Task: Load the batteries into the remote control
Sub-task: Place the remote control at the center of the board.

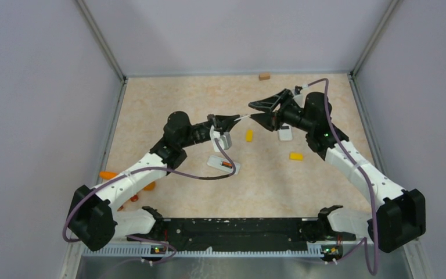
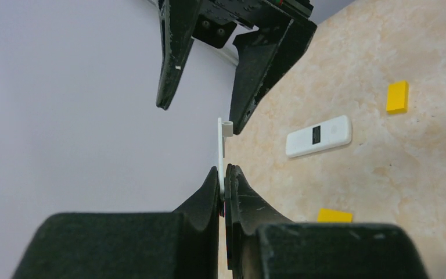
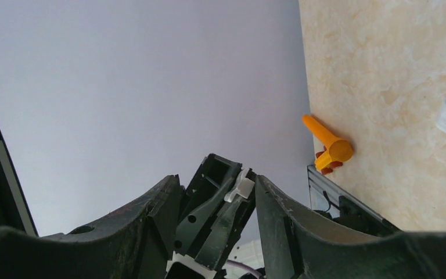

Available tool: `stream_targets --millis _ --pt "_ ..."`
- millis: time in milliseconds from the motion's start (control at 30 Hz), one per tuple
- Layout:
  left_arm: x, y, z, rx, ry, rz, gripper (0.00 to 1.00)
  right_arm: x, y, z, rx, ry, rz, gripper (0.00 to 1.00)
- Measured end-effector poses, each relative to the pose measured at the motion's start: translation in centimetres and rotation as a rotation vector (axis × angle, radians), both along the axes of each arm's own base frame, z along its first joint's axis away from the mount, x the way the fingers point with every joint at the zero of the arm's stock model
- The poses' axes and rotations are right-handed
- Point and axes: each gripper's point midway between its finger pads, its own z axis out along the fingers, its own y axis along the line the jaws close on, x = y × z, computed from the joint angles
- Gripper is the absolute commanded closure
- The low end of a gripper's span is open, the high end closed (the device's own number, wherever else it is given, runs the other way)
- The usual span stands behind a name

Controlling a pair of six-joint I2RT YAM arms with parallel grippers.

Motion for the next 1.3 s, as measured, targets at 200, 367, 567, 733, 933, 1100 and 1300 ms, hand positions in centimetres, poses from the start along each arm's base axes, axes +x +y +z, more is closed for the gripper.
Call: stream_targets --millis 200,367,567,733,933,1100,1300 --pt "-0.1 -0.2 1.4 0.038 -0.097 -0.027 0.93 -0.8 0.8 -0.3 -0.006 0.017 0.029 0.63" --pt "-0.3 -0.3 1.2 0.066 -0.122 -0.042 0.91 -1.1 1.1 -0.3 -0.006 0.016 0.040 0.79" --pt "-0.2 -0.3 1.5 0.074 -0.150 -0.042 0.84 -1.1 1.1 -0.2 -0.003 0.016 0.040 0.96" --pt "-0.3 -0.3 1.5 0.071 -0.141 -0.042 0.36 -1.0 1.2 0.0 0.011 0.004 0.030 1.00" --pt "-0.4 -0.4 1.7 0.018 -0.046 -0.037 0.01 -0.7 1.1 0.2 0.027 -0.029 0.001 1.00" --pt "-0.6 -0.3 0.6 -0.088 0.204 -0.008 0.01 0.1 0.6 -0.1 0.015 -0.069 -0.049 1.00" --pt "-0.8 0.4 0.8 -0.334 0.715 0.093 0.01 1.4 0.0 0.3 -0.046 -0.203 -0.117 1.00"
